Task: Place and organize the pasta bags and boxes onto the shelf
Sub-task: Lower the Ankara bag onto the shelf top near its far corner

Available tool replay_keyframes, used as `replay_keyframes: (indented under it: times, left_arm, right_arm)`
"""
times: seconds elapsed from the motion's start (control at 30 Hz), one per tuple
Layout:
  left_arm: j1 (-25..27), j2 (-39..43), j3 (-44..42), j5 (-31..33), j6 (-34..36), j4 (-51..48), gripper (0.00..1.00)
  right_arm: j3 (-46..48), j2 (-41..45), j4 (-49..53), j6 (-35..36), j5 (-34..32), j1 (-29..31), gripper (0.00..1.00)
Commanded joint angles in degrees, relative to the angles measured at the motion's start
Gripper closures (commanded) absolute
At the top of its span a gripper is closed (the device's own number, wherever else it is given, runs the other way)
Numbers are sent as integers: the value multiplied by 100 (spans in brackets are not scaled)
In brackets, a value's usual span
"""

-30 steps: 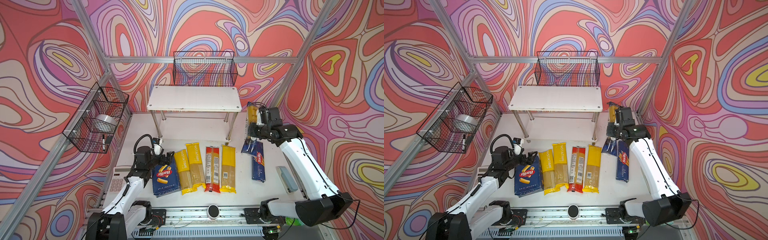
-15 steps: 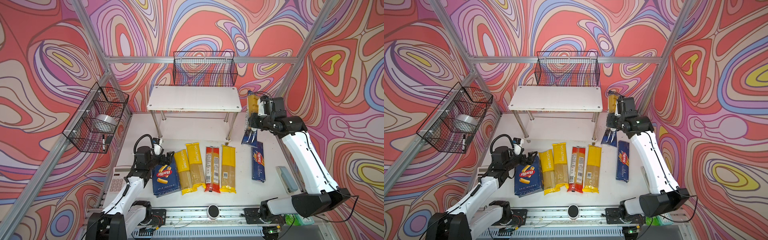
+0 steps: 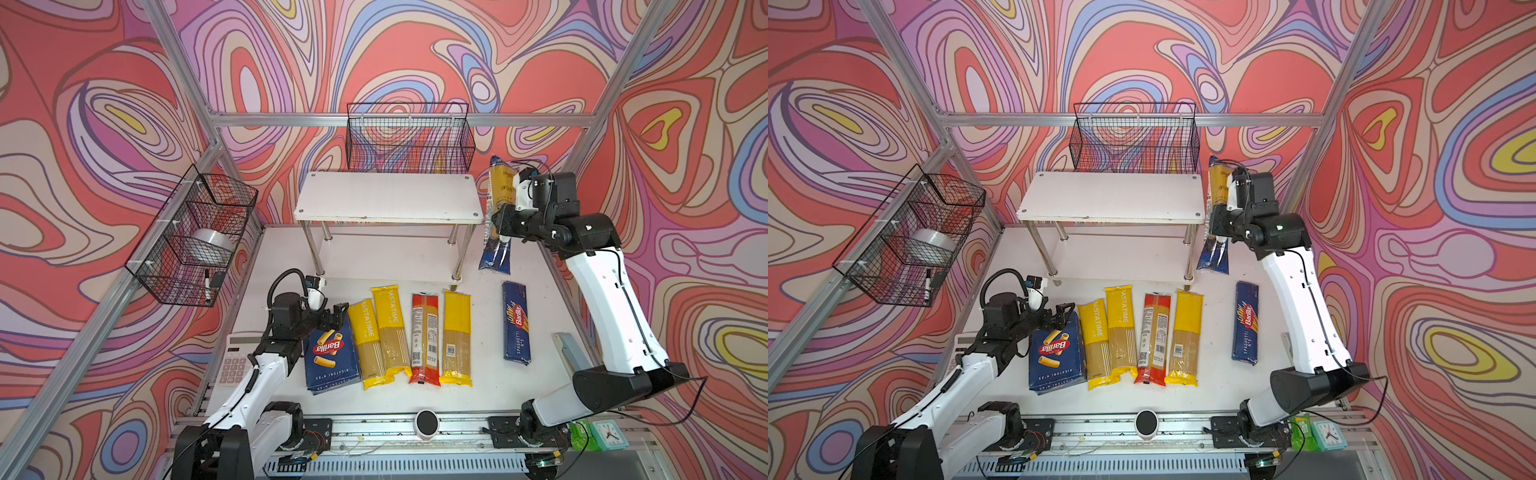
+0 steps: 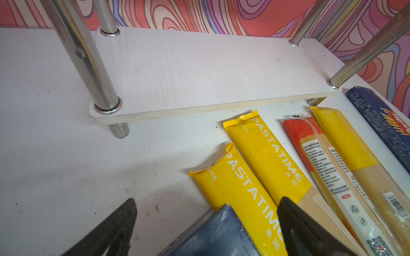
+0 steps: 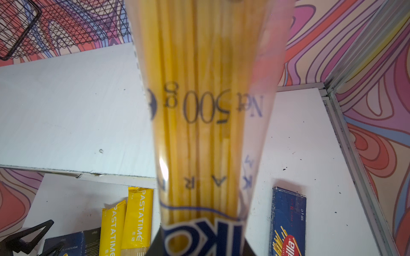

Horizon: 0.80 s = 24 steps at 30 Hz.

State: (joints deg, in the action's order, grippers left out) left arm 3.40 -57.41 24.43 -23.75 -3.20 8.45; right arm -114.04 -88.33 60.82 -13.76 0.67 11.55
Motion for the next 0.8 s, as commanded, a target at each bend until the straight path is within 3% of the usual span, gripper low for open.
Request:
replay_keyframes:
  times: [0.0,0.77]
  left_arm:
    - [29,59,82,23,61,-80,0]
    - [29,81,70,23,61,-61,0]
  right_arm:
    - [-607,-137,-362,139,104,110,100]
    - [-1627,-1043,-829,-48,599,258,100]
